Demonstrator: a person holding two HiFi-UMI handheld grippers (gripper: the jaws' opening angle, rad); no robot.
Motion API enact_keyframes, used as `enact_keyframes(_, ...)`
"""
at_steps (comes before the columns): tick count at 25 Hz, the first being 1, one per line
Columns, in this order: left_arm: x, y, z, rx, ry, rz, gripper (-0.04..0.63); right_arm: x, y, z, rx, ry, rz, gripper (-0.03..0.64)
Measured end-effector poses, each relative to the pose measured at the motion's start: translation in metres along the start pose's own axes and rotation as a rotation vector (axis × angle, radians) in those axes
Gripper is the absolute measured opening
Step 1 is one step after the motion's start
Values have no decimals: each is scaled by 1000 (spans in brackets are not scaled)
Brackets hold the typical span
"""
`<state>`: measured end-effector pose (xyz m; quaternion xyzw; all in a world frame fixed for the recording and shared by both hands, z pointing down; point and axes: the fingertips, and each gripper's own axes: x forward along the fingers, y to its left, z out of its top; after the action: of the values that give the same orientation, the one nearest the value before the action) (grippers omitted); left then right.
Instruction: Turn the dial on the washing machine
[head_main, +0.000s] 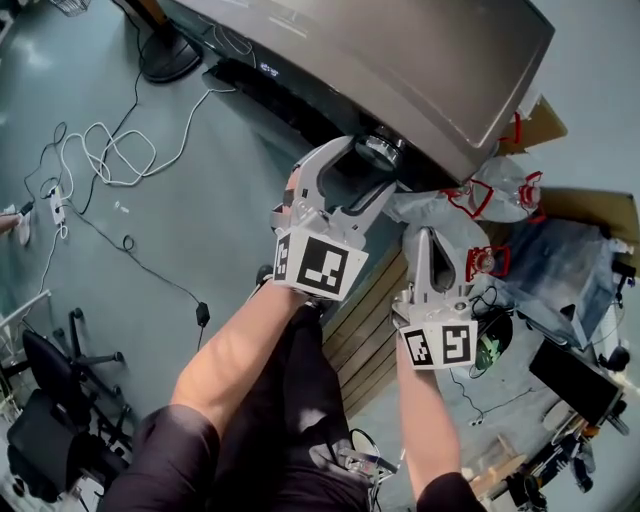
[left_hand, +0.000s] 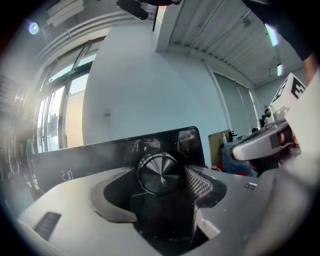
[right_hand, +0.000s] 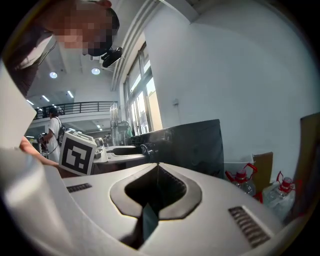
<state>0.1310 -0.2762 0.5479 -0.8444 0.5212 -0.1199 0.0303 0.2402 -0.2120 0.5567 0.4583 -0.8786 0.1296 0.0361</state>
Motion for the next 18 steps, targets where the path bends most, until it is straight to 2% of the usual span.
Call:
enact_keyframes(11,5,-2,-1,-10,-5,20,276,-4,-14,1,17,-8,-18,23)
enact_keyframes(18,4,0,-1,-69,-27,20,275,-4,-16,-4,29,3,-22,22)
